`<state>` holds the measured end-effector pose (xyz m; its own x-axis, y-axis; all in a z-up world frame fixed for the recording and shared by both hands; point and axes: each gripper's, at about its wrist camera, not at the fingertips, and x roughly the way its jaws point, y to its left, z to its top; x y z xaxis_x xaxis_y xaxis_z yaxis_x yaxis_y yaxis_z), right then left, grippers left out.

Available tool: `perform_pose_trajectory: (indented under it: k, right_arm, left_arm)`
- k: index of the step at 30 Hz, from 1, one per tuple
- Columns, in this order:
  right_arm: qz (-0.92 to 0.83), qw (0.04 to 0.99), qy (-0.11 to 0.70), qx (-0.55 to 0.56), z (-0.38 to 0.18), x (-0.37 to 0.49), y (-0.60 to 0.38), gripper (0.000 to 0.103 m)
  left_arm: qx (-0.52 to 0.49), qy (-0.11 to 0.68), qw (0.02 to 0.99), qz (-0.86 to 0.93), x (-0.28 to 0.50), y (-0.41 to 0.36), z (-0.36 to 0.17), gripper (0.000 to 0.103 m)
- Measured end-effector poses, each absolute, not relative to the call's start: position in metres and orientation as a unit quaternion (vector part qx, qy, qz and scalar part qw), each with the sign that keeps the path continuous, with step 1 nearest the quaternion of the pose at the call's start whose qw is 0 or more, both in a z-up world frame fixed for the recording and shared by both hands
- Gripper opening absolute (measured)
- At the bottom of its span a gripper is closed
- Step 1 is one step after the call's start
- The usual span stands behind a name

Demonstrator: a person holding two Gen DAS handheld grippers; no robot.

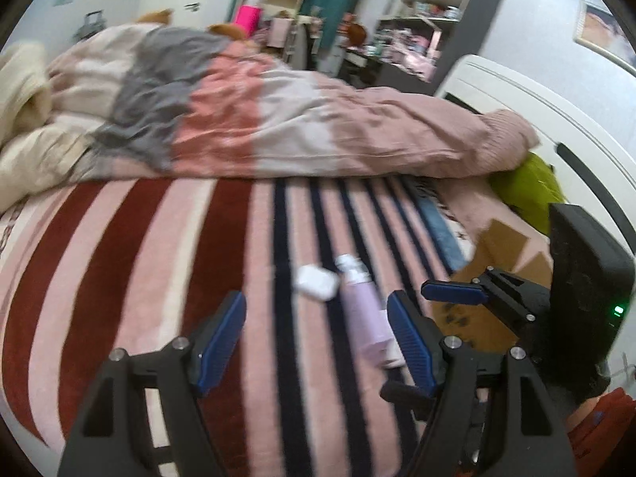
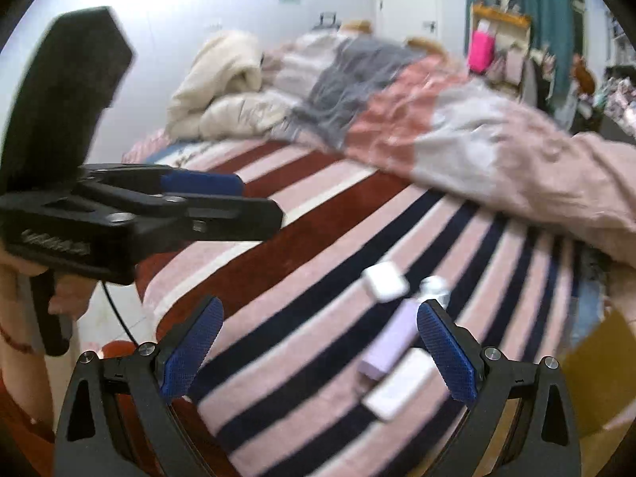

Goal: Organize rigid objects
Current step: 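Grasp the white earbud case with the right tool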

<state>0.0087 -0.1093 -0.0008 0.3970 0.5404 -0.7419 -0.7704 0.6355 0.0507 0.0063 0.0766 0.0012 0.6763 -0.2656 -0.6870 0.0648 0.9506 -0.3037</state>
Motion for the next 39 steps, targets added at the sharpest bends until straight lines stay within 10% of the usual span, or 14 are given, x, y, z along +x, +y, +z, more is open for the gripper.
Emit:
perform_pose_trajectory:
  k: [15, 27, 30, 39]
  right_arm:
    - [0.268, 0.811, 0.517, -0.054, -0.122, 0.113, -0.054, 0.085]
    - [0.215, 0.846, 0.482, -0.08, -0.129, 0.141, -0.038, 0.076]
    - [0.207, 0.847, 0.48, -0.098, -0.132, 0.142, -0.032, 0.05]
    - [0.345, 0.793, 0.485, -0.133, -0.128, 0.103, -0.012, 0.05]
  left_arm:
    - [-0.175, 0.426, 0.886, -0.059, 0.016, 0.146, -0.071, 0.07]
    - [-0.181, 0.43, 0.883, -0.055, 0.018, 0.152, -0.078, 0.07]
    - [-0.181, 0.429, 0.883, -0.054, 0.017, 0.151, -0.076, 0.07]
    - [-0.181, 0.425, 0.885, -0.052, 0.01, 0.15, -0.07, 0.07]
